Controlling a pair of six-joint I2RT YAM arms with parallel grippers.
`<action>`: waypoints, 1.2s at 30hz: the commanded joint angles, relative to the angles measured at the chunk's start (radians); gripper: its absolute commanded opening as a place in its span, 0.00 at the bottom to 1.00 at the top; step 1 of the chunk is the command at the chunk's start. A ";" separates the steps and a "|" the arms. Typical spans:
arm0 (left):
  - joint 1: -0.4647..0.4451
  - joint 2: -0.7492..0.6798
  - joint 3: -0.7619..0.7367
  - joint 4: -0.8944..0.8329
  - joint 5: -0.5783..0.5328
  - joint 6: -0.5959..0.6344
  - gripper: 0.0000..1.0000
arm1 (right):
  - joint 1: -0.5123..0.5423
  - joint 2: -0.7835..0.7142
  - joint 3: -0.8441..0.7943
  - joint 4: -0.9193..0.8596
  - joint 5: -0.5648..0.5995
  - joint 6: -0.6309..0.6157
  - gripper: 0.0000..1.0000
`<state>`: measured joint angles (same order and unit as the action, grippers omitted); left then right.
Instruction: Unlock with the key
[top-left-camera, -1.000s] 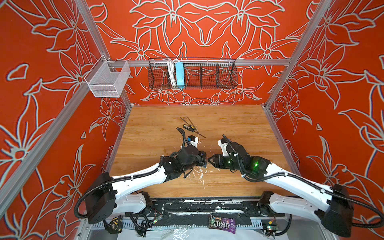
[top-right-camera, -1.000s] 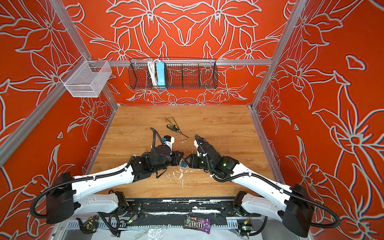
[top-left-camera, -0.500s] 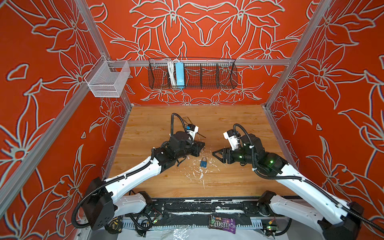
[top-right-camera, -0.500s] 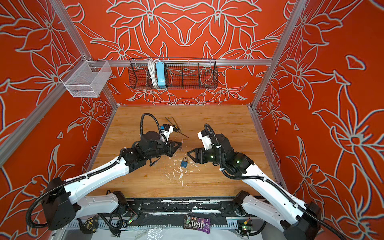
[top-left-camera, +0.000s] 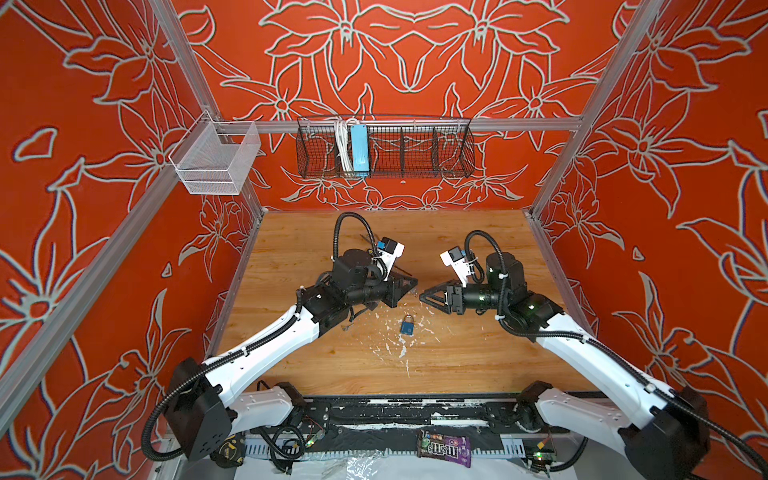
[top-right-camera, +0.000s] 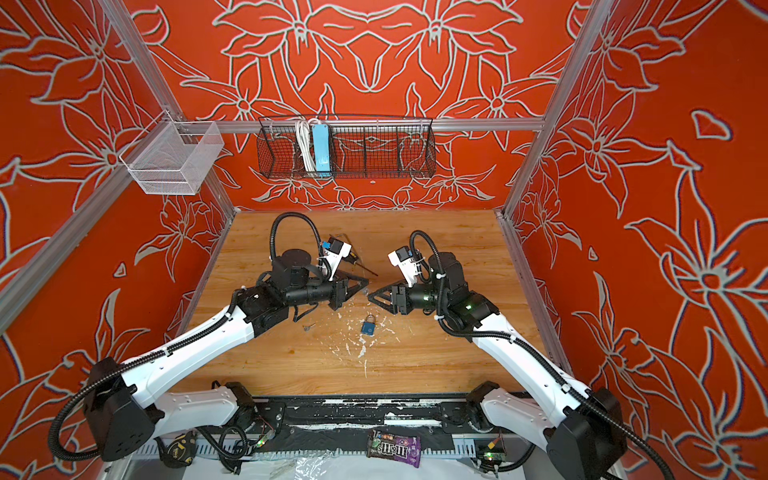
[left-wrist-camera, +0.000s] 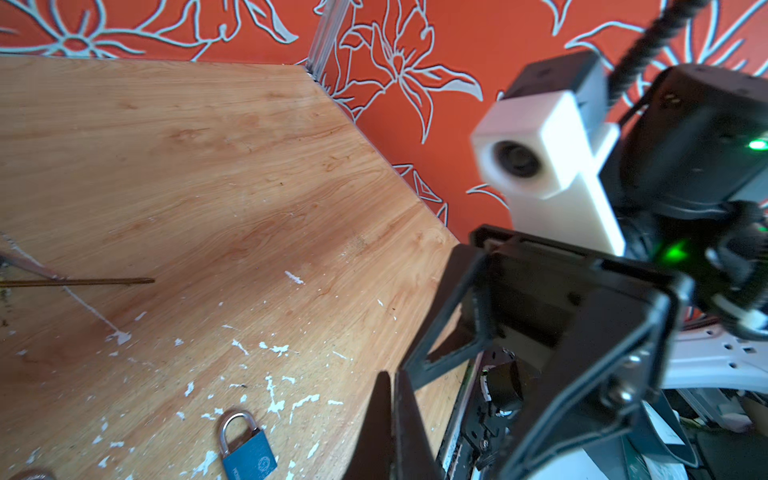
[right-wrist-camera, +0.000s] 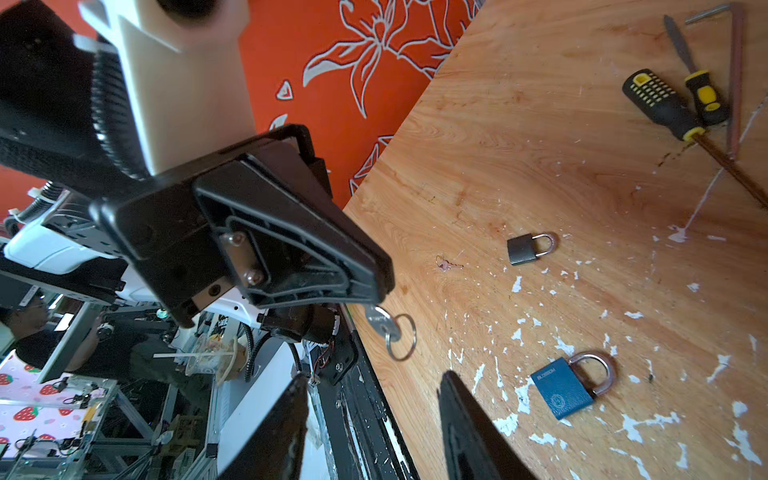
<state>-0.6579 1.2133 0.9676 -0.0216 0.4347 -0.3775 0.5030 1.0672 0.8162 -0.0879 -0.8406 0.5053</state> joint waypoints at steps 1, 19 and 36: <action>0.007 0.022 0.035 -0.007 0.053 0.019 0.00 | -0.029 0.015 -0.046 0.134 -0.099 0.028 0.49; 0.007 0.074 0.068 0.032 0.111 -0.006 0.00 | -0.057 0.072 -0.064 0.248 -0.196 0.059 0.34; 0.007 0.074 0.076 0.034 0.116 -0.005 0.00 | -0.075 0.080 -0.100 0.330 -0.212 0.112 0.20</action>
<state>-0.6544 1.2831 1.0145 -0.0067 0.5278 -0.3893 0.4362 1.1419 0.7242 0.1852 -1.0321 0.6022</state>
